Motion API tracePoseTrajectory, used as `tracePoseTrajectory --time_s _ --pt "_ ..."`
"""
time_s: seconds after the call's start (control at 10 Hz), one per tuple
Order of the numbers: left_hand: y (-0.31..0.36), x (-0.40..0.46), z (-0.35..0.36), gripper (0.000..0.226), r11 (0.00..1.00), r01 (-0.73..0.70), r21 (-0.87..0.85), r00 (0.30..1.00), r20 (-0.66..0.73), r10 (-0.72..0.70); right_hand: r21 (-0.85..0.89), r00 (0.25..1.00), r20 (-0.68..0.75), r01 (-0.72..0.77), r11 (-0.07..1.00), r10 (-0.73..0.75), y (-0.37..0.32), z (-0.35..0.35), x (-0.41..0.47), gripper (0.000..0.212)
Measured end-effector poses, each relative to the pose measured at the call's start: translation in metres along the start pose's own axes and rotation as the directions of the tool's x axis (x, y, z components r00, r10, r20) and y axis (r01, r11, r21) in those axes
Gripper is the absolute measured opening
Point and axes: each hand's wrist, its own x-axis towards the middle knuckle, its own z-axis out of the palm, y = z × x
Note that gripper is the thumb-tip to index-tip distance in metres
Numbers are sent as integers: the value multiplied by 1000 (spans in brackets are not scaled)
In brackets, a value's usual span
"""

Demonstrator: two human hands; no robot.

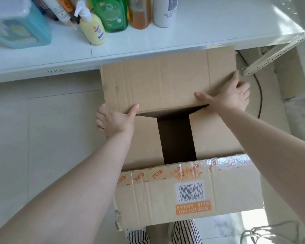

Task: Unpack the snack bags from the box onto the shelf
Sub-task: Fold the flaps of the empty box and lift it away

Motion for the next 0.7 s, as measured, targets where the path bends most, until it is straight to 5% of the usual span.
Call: tracePoseTrajectory --time_s 0.2,0.4,0.6,0.7 --pt "11 1 -22 102 978 -72 -193 997 9 76 204 998 6 -65 977 66 -6 -22 -13 133" --pt "49 15 -61 108 752 -205 -627 971 -35 236 566 936 202 -352 746 288 -46 -50 -19 132" --pt "72 -6 -80 80 841 68 -537 998 32 -60 753 914 219 -380 537 340 -97 -38 -39 122" --pt "61 -23 -82 79 818 44 -574 998 -6 -58 780 920 209 -361 512 332 -80 -27 -58 118"
